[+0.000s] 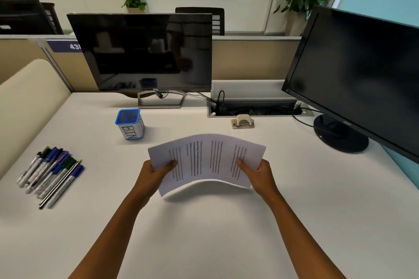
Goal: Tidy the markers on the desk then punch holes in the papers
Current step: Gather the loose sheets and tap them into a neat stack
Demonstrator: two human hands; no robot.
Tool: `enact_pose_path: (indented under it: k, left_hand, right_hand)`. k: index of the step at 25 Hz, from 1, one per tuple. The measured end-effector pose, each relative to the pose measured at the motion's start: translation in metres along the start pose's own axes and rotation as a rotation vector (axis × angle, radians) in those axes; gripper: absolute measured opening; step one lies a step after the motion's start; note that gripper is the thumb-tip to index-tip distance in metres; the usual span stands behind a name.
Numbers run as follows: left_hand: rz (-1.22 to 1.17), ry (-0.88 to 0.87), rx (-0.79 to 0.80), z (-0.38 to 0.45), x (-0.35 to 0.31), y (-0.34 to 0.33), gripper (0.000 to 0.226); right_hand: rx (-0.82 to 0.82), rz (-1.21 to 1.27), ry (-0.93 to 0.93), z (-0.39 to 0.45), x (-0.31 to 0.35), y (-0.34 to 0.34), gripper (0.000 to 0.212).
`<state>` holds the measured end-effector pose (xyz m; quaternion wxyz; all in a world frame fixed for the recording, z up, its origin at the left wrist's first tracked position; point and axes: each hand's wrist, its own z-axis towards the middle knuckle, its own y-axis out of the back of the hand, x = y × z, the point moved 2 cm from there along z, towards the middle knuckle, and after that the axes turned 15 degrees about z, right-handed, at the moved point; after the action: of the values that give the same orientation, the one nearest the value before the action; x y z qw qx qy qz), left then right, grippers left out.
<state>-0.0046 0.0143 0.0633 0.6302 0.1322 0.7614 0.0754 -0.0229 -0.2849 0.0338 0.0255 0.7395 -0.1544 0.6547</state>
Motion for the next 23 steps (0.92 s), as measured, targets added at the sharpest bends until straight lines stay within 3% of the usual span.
enact_pose_path:
  k: [5,11,17,23]
  left_hand:
    - [-0.016,0.015,0.020,-0.004,0.010,-0.004,0.043]
    - [-0.024,-0.005,0.024,0.000,0.010,-0.001,0.041]
    - [-0.017,-0.003,0.055,-0.001,0.022,-0.006,0.044]
    - [-0.008,0.020,0.045,0.004,0.024,-0.014,0.026]
  right_hand:
    - [0.011,-0.025,-0.055,-0.001,-0.009,0.003,0.038]
    - [0.053,0.004,-0.058,-0.003,-0.005,0.004,0.026]
    - [0.129,-0.053,-0.104,-0.003,-0.019,0.012,0.038]
    - [-0.038,-0.042,-0.027,0.005,-0.017,0.028,0.035]
